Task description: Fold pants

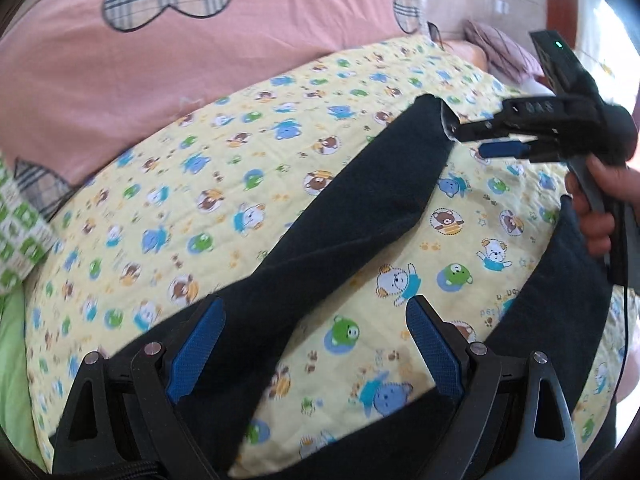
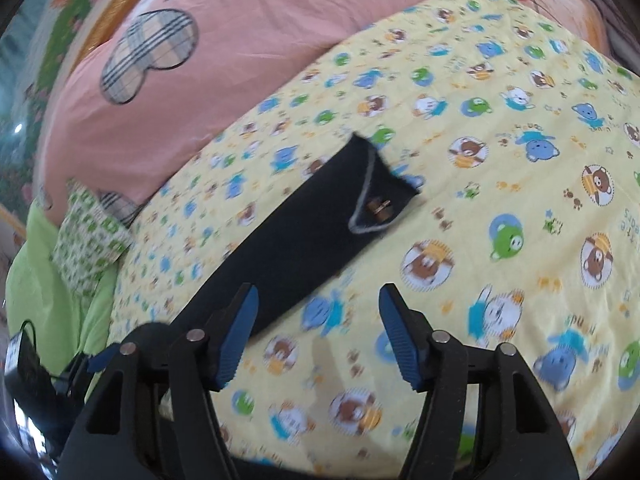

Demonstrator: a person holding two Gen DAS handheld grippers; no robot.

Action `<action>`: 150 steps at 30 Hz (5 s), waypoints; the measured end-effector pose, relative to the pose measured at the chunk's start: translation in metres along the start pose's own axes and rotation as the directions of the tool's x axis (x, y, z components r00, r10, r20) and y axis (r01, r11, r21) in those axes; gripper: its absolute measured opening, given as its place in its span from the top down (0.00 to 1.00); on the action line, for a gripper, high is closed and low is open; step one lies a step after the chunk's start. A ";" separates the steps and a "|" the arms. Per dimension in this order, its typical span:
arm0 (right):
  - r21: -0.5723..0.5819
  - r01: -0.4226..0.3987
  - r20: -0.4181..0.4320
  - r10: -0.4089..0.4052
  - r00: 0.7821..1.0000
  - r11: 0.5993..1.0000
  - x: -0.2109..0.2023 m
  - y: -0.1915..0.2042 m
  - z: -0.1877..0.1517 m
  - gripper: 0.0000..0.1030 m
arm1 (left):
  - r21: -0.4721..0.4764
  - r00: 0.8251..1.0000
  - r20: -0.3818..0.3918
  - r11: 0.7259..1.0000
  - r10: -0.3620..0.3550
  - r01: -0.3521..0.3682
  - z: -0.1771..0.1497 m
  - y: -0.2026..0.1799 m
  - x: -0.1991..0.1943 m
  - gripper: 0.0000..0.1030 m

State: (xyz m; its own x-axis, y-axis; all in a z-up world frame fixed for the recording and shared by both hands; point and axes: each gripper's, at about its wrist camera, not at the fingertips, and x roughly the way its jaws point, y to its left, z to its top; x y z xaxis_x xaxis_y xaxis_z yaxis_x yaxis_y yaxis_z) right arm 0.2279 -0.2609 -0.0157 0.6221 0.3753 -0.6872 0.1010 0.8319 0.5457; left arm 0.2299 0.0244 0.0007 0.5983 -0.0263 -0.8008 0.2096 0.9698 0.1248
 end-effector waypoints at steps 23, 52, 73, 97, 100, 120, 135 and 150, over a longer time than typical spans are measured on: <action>0.052 -0.124 0.132 0.116 0.984 0.991 -0.053 -0.015 -0.005 0.92 | 0.064 0.999 0.019 0.997 -0.032 0.030 -0.005 -0.018 -0.018 0.86; 0.102 -0.039 0.105 0.028 0.994 0.994 -0.142 -0.087 -0.149 0.92 | 0.042 0.991 0.015 0.990 -0.132 0.131 -0.093 -0.108 -0.070 0.86; -0.002 0.152 0.240 -0.147 0.960 0.988 -0.182 -0.049 -0.157 0.67 | -0.123 0.974 0.051 0.966 -0.223 0.227 -0.128 -0.076 -0.098 0.52; -0.288 -0.194 -0.142 0.159 0.977 0.938 -0.081 0.095 -0.191 0.67 | -0.542 0.994 0.104 0.839 0.019 0.040 -0.206 0.117 -0.157 0.46; -0.278 -0.252 -0.194 0.203 0.960 0.927 -0.067 0.107 -0.191 0.67 | -0.582 0.994 0.105 0.813 0.031 0.036 -0.211 0.143 -0.163 0.46; -0.356 -0.363 -0.389 0.217 0.896 0.861 -0.003 0.162 -0.176 0.66 | -0.649 0.999 -0.042 0.760 -0.008 -0.021 -0.205 0.305 -0.126 0.32; -0.408 -0.424 -0.511 0.183 0.840 0.808 0.040 0.193 -0.186 0.66 | -0.660 0.957 -0.186 0.750 -0.222 0.046 -0.204 0.321 -0.042 0.48; -0.561 -0.460 -0.408 0.253 0.877 0.688 -0.005 0.207 -0.204 0.94 | -0.574 0.997 0.079 0.816 -0.023 0.064 -0.211 0.272 -0.158 0.72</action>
State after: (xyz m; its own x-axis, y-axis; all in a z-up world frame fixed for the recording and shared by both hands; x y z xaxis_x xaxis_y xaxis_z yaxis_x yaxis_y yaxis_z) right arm 0.0876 -0.0073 0.0026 0.2542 0.7068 -0.6602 -0.6520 0.6294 0.4227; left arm 0.0291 0.3440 0.0374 0.6527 -0.0673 -0.7546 -0.2344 0.9292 -0.2856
